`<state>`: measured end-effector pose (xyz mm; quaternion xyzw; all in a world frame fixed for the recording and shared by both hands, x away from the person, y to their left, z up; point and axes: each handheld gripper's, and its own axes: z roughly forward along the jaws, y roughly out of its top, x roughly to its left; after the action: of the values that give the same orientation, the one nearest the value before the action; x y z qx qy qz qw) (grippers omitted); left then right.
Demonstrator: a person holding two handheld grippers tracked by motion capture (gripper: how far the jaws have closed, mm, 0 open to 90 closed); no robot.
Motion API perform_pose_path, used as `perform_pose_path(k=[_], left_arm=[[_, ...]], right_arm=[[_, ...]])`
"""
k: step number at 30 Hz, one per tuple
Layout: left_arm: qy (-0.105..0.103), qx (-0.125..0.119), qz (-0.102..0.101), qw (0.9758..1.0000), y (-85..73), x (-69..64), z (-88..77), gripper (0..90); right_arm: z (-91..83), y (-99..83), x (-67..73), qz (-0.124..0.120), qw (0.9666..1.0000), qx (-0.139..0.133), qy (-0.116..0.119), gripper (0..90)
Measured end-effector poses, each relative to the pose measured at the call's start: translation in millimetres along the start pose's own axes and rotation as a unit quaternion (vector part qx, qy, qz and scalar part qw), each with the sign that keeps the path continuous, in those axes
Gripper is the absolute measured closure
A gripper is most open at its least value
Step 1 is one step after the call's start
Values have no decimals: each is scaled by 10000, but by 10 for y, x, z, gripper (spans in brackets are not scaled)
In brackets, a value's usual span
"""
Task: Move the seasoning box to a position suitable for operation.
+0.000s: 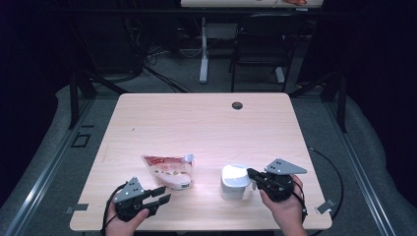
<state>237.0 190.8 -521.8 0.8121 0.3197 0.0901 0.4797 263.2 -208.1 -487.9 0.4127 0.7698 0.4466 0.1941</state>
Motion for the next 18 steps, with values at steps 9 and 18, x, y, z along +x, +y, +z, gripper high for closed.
perform_pose_path(k=[9,18], left_arm=[[-187,23,203,9996,194,-234,278,718],[-481,46,333,9983,360,-430,577,765]], right_arm=[[-15,-18,-23,30,10000,-23,-25,900],[-19,-34,-32,112,9999,-73,-52,900]])
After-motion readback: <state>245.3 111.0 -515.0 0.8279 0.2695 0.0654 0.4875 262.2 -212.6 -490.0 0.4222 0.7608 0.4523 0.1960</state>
